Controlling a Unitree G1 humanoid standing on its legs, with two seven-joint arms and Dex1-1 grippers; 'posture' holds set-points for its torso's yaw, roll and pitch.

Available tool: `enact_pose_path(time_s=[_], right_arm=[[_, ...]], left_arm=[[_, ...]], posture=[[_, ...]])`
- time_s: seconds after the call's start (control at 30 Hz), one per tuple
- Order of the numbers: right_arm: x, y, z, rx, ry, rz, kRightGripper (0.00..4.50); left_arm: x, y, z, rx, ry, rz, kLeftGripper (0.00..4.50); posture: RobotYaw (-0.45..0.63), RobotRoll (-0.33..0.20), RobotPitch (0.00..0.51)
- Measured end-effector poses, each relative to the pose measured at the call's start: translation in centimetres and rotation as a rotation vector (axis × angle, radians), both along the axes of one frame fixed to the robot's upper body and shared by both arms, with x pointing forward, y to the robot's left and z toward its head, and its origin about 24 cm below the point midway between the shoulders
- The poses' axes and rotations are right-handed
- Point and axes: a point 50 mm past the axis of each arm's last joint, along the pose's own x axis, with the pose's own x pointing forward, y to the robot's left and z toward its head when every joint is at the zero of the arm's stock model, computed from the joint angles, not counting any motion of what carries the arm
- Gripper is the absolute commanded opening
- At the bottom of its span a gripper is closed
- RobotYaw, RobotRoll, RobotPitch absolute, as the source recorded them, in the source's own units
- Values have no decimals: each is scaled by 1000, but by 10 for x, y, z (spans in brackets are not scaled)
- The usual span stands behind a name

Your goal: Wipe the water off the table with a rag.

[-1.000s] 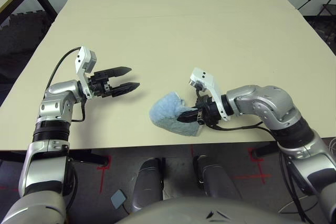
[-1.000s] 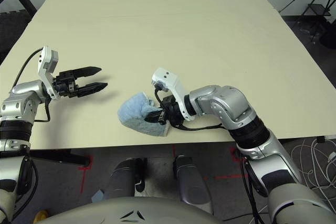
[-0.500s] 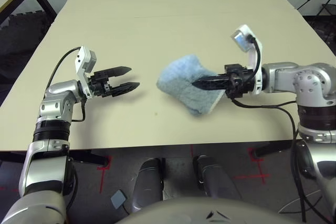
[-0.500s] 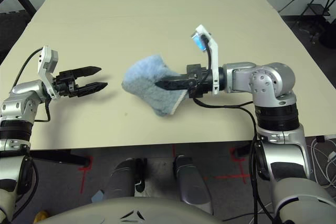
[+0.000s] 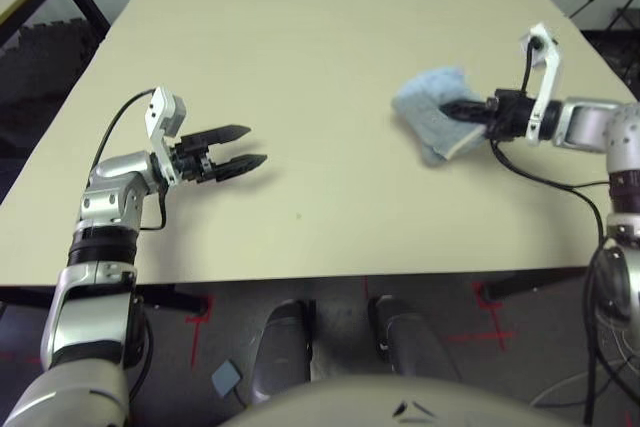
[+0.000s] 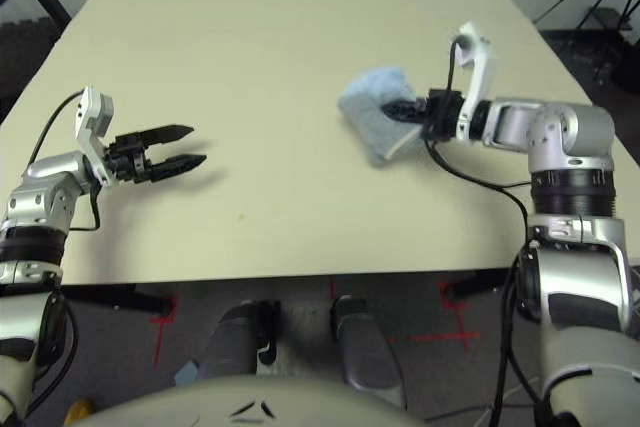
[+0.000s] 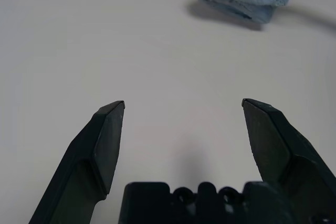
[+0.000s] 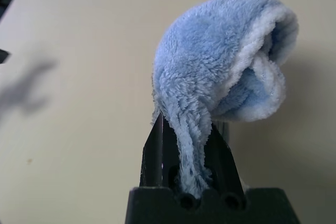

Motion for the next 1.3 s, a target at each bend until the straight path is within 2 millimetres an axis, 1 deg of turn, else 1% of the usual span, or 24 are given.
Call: enact_pose_path(time_s=[0.13,0.23,0.37,0.6,0.8,0.87,0.9,0.93,1.07,1.1,1.17,1.2,1.3], right_arm=[[-1,-21,-4,-48,13,-79,9],[0,-28,-9,-73,17,-112,9],[0,-34,-16,-93,31,-145,9],[1,-43,-34,-138,60,-199,9],[3,-46,-42,-186,54,-225,9],[5,-46,-42,-208,33,-230,708],[5,-47,-41,-224,18,-232,949],[6,-47,-40,-236,6,-234,1300],[5,-52,-35,-272,-34,-230,2862],[4,-56,-31,-282,-50,-227,3190],[0,-63,-18,-308,-101,-223,4042],[-2,-67,-12,-317,-129,-223,4395],[-10,-75,5,-316,-232,-228,4456]], left_arm=[[0,2,0,-7,-2,16,4500],[0,2,0,-7,-2,10,4500],[0,2,0,-7,-1,1,4500],[0,2,1,-6,-5,-4,4500],[0,2,2,-4,-6,-8,4500],[0,2,2,-3,-6,-7,4500],[0,2,2,-2,-6,-7,4500],[0,2,2,-2,-6,-7,4500],[0,2,2,0,-6,-7,4500],[0,2,2,0,-6,-6,4500],[0,3,2,1,-7,-4,4500],[0,3,3,1,-8,-3,4500],[0,5,4,-1,-11,6,4500]], posture=[[-184,0,137],[-186,0,137],[-187,0,137],[-183,0,137],[-179,0,138],[-177,0,137],[-177,0,137],[-177,0,137],[-174,0,133],[-168,0,132],[-168,0,132],[-168,0,132],[-163,0,129]])
